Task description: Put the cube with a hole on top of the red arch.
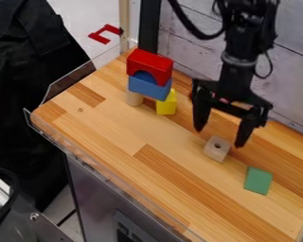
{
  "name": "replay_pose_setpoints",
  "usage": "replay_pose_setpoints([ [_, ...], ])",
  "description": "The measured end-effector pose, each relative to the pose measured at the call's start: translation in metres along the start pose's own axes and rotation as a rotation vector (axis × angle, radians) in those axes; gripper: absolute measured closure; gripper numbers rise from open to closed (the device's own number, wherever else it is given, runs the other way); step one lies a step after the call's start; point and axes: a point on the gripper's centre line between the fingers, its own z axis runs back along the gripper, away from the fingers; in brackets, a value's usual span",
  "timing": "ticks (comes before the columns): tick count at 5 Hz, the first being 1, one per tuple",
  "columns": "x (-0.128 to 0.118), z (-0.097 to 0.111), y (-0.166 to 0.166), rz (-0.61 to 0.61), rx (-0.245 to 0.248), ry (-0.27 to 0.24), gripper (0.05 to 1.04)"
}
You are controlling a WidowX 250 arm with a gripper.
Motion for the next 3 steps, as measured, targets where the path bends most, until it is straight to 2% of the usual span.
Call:
replay_pose_setpoints([
  [1,-0.003,-0.004,-0.004,0.013,0.0,-0.001,0.084],
  [3,0.002,-0.023,-0.007,0.008,0.033,0.051,0.084],
])
